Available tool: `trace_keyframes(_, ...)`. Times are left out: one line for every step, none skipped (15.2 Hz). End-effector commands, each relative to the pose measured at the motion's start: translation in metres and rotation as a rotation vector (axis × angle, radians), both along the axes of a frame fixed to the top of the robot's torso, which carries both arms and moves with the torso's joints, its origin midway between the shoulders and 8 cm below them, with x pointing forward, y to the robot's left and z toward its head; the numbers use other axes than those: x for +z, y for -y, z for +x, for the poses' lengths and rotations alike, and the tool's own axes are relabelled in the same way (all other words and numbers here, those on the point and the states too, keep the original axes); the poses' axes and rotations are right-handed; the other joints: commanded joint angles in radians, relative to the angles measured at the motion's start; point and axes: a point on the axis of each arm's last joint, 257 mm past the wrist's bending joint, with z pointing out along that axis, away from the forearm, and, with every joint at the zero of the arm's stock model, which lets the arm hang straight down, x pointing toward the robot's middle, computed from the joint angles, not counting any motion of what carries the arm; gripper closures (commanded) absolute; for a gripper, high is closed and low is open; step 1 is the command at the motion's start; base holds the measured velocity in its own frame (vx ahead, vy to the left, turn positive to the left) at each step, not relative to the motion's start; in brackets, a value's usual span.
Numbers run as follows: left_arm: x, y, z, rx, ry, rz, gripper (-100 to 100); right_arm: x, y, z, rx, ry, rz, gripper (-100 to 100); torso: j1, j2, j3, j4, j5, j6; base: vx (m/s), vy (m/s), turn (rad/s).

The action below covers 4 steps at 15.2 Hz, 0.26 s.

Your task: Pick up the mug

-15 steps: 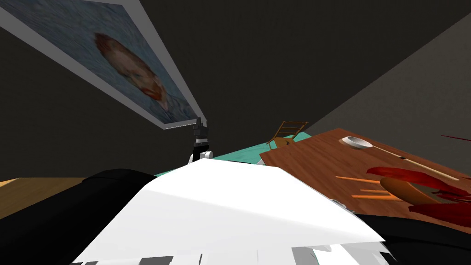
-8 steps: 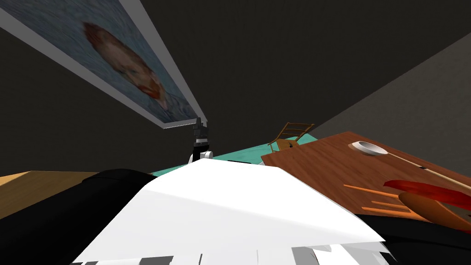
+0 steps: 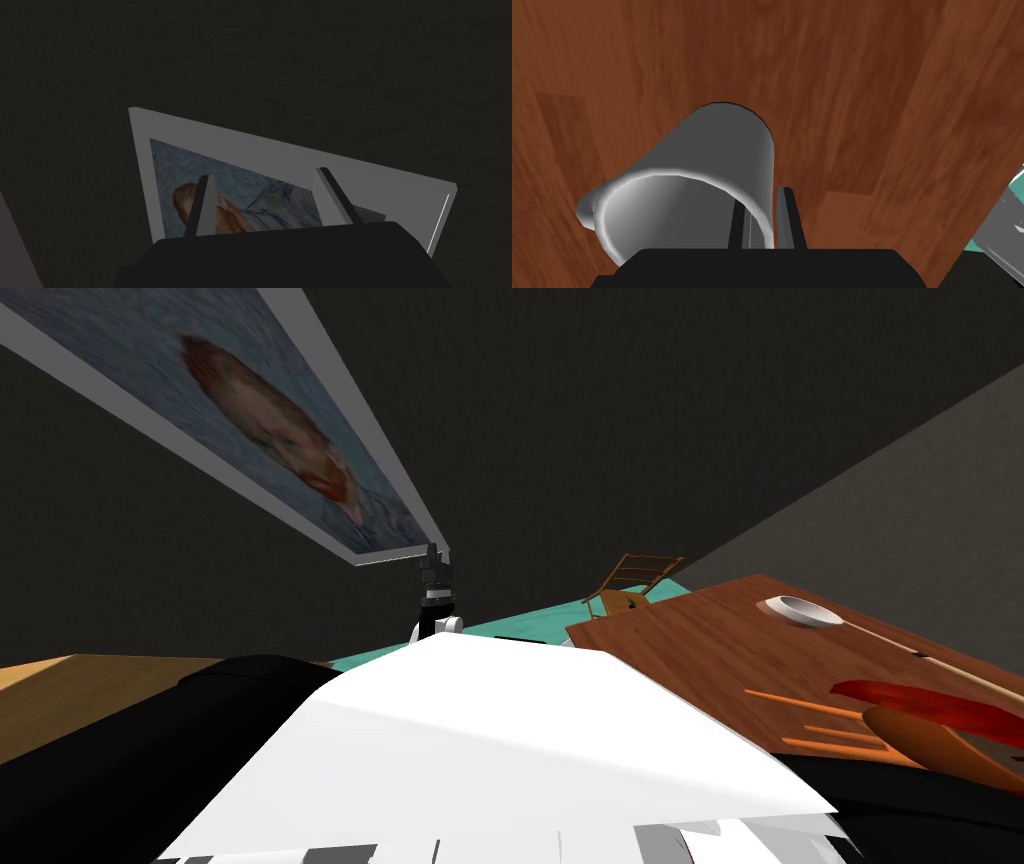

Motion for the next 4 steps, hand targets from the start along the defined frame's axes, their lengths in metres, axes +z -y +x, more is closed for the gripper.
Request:
trace_keyframes(0.0,0.0,0.0,0.0,0.0,0.0,0,0.0096,0.0051,0.0068,0.014,0.0,0.005,100,0.0,0.0,0.0,0.0,0.0,0.0,0.011,0.032,-0.08)
trace_keyframes(0.0,0.0,0.0,0.0,0.0,0.0,0,0.0153,0.0086,0.0092,0.02,-0.002,0.004,100,0.001,0.0,0.0,0.0,0.001,0.0,0.028,0.068,-0.128)
trace_keyframes(-0.0001,0.0,0.0,0.0,0.0,0.0,0,0.0182,0.0103,0.0104,0.022,-0.003,0.004,100,0.004,-0.001,-0.001,0.0,0.001,0.0,0.025,0.074,-0.099)
trace_keyframes(0.0,0.0,0.0,0.0,0.0,0.0,0,0.0129,0.0077,0.0079,0.017,-0.001,0.002,100,0.005,-0.001,-0.001,-0.001,0.002,0.0,0.01,0.042,-0.036)
